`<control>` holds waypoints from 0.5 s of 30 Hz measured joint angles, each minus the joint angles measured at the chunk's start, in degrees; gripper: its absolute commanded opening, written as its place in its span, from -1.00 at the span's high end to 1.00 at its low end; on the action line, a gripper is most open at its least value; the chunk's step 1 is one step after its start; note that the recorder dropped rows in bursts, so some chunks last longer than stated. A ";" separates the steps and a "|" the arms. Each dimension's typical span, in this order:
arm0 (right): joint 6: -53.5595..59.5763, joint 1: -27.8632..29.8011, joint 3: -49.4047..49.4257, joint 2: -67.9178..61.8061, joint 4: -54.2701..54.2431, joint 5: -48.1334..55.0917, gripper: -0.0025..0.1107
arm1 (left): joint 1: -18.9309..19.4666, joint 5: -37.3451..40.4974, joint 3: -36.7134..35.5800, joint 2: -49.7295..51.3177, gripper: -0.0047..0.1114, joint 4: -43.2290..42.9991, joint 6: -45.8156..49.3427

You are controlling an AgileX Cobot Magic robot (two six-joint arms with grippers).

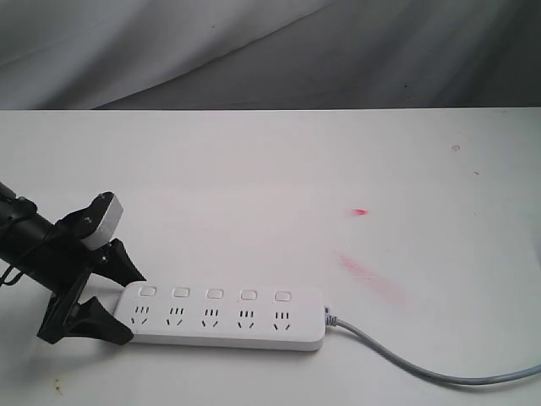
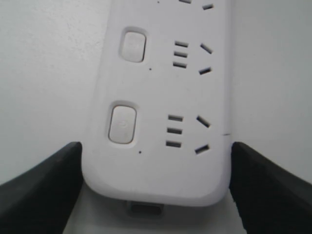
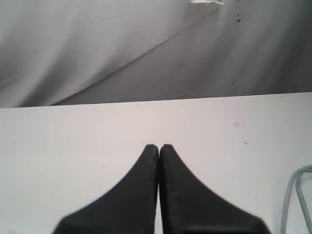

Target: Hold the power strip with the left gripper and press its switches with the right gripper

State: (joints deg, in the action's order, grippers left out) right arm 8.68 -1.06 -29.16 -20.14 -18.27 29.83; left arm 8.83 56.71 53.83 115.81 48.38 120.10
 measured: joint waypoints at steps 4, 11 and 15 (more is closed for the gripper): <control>-2.20 0.00 1.04 0.00 5.16 -0.22 0.96 | 0.00 0.00 0.00 0.00 -0.04 0.00 0.00; -5.73 0.00 10.53 3.07 8.79 -8.18 0.96 | 0.00 0.00 0.00 0.00 -0.04 0.00 0.00; -5.87 0.00 14.59 6.03 11.98 -13.69 0.96 | 0.00 0.00 0.00 0.00 -0.04 0.00 0.00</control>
State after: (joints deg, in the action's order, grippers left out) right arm 2.81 -1.06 -14.57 -14.10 -6.29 16.14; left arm 8.83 56.71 53.83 115.81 48.38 120.10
